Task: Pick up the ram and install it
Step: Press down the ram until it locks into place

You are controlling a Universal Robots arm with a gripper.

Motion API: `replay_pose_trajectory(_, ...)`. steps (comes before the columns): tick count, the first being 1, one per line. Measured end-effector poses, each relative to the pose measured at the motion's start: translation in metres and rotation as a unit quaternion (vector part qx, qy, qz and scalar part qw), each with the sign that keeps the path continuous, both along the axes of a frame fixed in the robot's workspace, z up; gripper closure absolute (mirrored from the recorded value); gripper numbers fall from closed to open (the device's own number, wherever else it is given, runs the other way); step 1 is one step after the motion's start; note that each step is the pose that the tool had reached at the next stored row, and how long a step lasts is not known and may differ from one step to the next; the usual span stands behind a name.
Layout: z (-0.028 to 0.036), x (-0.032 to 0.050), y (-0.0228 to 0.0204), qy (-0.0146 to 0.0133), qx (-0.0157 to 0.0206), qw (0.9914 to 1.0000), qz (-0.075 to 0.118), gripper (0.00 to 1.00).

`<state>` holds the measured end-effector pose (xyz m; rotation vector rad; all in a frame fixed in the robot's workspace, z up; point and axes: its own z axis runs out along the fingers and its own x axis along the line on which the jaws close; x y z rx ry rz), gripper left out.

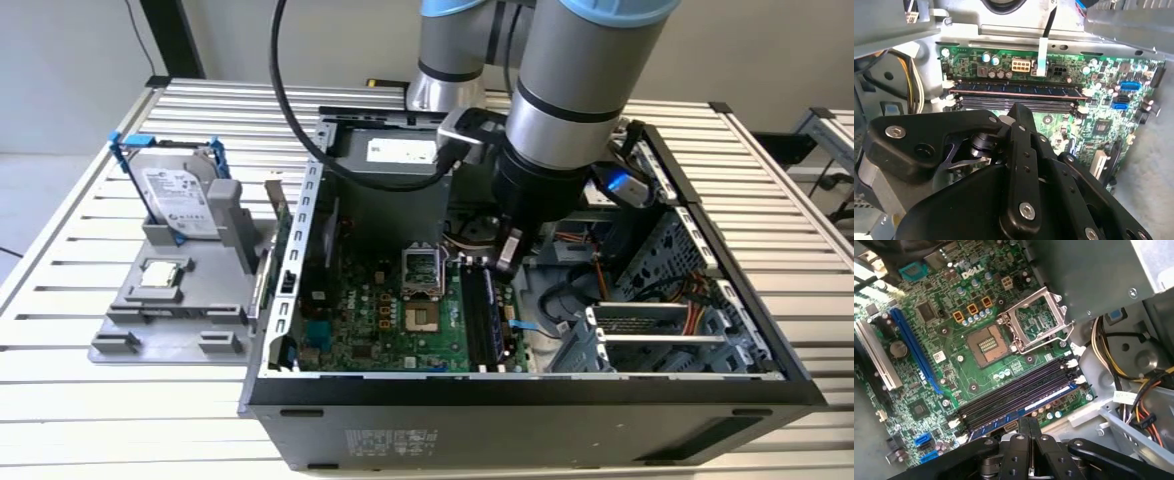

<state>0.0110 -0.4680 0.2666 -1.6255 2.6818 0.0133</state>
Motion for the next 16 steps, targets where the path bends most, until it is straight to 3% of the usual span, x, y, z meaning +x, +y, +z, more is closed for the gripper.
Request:
replay_pose_trajectory(5, -0.0002, 0.0, 0.0, 0.0, 0.0001, 0.99946, 0.033, 1.0)
replay_pose_trajectory(9, -0.0004, 0.0, 0.0001, 0.0, 0.0008, 0.99807, 0.062, 1.0)
replay_pose_trajectory(13, -0.0006, 0.0, 0.0001, -0.0001, 0.0021, 0.99549, 0.095, 1.0)
replay_pose_trajectory(16, -0.0007, 0.0, 0.0001, -0.0001, 0.0033, 0.9928, 0.12, 1.0)
